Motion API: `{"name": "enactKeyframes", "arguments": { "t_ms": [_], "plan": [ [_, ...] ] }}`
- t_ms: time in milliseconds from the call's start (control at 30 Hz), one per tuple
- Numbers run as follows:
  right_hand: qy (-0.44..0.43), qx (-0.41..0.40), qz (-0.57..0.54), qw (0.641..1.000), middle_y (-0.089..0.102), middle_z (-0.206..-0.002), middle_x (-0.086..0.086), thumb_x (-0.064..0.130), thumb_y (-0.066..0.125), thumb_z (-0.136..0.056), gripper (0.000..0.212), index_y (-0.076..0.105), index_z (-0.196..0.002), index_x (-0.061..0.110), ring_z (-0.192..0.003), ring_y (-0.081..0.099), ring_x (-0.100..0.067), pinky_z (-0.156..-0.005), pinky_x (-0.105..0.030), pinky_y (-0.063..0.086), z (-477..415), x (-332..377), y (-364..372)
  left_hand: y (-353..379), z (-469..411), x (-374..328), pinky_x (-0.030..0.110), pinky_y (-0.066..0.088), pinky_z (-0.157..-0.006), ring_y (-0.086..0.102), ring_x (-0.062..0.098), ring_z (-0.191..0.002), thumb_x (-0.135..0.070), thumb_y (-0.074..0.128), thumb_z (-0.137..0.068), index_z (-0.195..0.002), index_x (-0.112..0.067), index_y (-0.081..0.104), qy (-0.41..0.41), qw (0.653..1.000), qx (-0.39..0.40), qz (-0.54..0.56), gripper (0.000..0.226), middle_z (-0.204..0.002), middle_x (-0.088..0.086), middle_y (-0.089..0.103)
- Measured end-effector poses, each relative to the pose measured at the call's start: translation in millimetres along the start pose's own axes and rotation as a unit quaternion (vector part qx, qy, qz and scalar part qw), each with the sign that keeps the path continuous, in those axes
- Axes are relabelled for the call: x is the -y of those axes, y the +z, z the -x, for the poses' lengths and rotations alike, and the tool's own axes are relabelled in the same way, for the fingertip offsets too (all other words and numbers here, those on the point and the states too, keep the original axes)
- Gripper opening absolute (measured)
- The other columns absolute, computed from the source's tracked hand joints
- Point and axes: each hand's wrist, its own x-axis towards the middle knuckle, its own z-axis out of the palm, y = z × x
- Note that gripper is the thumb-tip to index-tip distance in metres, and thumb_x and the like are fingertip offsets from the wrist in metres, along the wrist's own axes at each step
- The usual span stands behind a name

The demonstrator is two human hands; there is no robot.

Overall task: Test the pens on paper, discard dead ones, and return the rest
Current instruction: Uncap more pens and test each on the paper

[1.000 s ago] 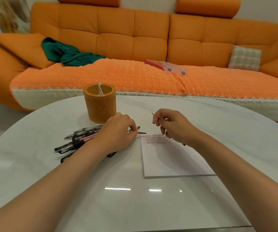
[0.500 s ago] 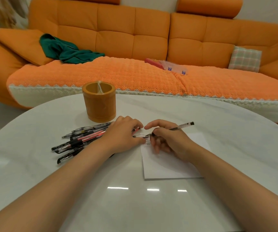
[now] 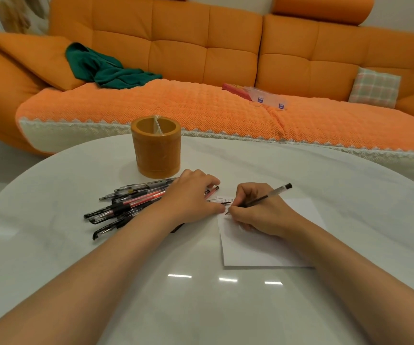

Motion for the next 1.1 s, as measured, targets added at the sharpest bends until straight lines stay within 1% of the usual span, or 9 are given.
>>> {"name": "enactKeyframes", "arguments": {
  "t_ms": [67, 167, 367, 500, 700, 800, 867, 967, 1100],
  "plan": [
    [-0.007, 0.005, -0.003, 1.000, 0.054, -0.048, -0.010, -0.003, 0.065, -0.084, 0.018, 0.054, -0.070, 0.000, -0.039, 0.050, -0.021, -0.044, -0.025, 0.039, -1.2, -1.5, 0.4, 0.3, -1.1, 0.5, 0.040, 0.039, -0.103, 0.036, 0.020, -0.132, -0.061, 0.069, -0.081, -0.141, -0.036, 0.049, -0.001, 1.000, 0.004, -0.006, 0.068, -0.138, -0.004, 0.050],
    [-0.023, 0.003, 0.003, 1.000, 0.054, -0.049, -0.011, 0.000, 0.066, -0.084, 0.020, 0.052, -0.070, 0.000, -0.041, 0.051, -0.022, -0.045, -0.026, 0.040, -2.6, -3.2, 1.5, 1.8, -2.4, 1.4, 0.039, 0.039, -0.103, 0.036, 0.020, -0.131, -0.062, 0.068, -0.081, -0.140, -0.039, 0.050, -0.001, 1.000, 0.009, -0.004, 0.066, -0.137, -0.004, 0.050],
    [-0.020, 0.007, 0.011, 1.000, 0.053, -0.049, -0.008, 0.004, 0.068, -0.084, 0.024, 0.054, -0.065, 0.009, -0.043, 0.046, -0.021, -0.047, -0.028, 0.038, -5.6, -6.1, 2.5, 3.0, -2.4, 2.7, 0.037, 0.038, -0.102, 0.035, 0.019, -0.131, -0.064, 0.068, -0.080, -0.139, -0.038, 0.050, -0.004, 1.000, 0.009, -0.006, 0.067, -0.137, -0.004, 0.050],
    [-0.017, 0.008, 0.048, 0.999, 0.057, -0.053, -0.007, 0.003, 0.068, -0.084, 0.020, 0.055, -0.068, 0.003, -0.045, 0.052, -0.016, -0.048, -0.026, 0.042, -6.6, -3.7, 3.5, 2.1, -2.5, 2.6, 0.037, 0.037, -0.102, 0.035, 0.018, -0.131, -0.063, 0.069, -0.080, -0.140, -0.038, 0.049, -0.006, 1.000, 0.012, -0.003, 0.067, -0.138, -0.005, 0.049],
    [-0.027, -0.004, 0.078, 0.997, 0.057, -0.058, -0.009, 0.003, 0.069, -0.082, 0.022, 0.052, -0.071, -0.004, -0.051, 0.055, -0.017, -0.049, -0.028, 0.042, -4.2, -1.9, 3.6, 1.2, -1.6, 0.4, 0.038, 0.038, -0.102, 0.034, 0.020, -0.132, -0.060, 0.069, -0.082, -0.141, -0.036, 0.050, -0.011, 1.000, 0.016, -0.001, 0.066, -0.138, -0.003, 0.048],
    [-0.028, -0.007, 0.080, 0.996, 0.057, -0.056, -0.007, 0.003, 0.069, -0.082, 0.022, 0.051, -0.071, -0.004, -0.050, 0.054, -0.015, -0.048, -0.028, 0.042, -3.3, -2.5, 4.3, 0.7, 0.3, -0.6, 0.038, 0.038, -0.103, 0.034, 0.019, -0.132, -0.059, 0.069, -0.082, -0.140, -0.037, 0.050, -0.012, 1.000, 0.017, -0.001, 0.065, -0.139, -0.004, 0.048],
    [-0.028, -0.008, 0.078, 0.997, 0.058, -0.057, -0.010, 0.004, 0.069, -0.082, 0.022, 0.051, -0.072, -0.004, -0.050, 0.055, -0.017, -0.048, -0.030, 0.042, -3.0, -2.9, 4.1, 0.1, 0.9, -0.9, 0.038, 0.038, -0.103, 0.034, 0.019, -0.132, -0.059, 0.069, -0.082, -0.140, -0.037, 0.050, -0.012, 1.000, 0.017, -0.002, 0.065, -0.139, -0.004, 0.048],
    [-0.031, -0.013, 0.065, 0.997, 0.059, -0.056, -0.014, 0.004, 0.068, -0.082, 0.021, 0.051, -0.072, -0.005, -0.048, 0.054, -0.017, -0.047, -0.027, 0.042, -1.8, -3.9, 3.2, -0.6, 0.8, -1.2, 0.038, 0.039, -0.103, 0.035, 0.019, -0.132, -0.060, 0.069, -0.082, -0.140, -0.037, 0.050, -0.012, 1.000, 0.019, -0.002, 0.065, -0.139, -0.004, 0.049],
    [-0.041, -0.007, 0.075, 0.996, 0.060, -0.058, -0.012, 0.003, 0.069, -0.083, 0.022, 0.052, -0.070, -0.003, -0.049, 0.056, -0.014, -0.048, -0.025, 0.043, -1.3, -2.7, 4.2, -0.8, 0.6, -1.9, 0.039, 0.039, -0.103, 0.035, 0.020, -0.132, -0.059, 0.069, -0.082, -0.140, -0.036, 0.051, -0.014, 1.000, 0.019, -0.001, 0.065, -0.139, -0.003, 0.048]
  ]
}}
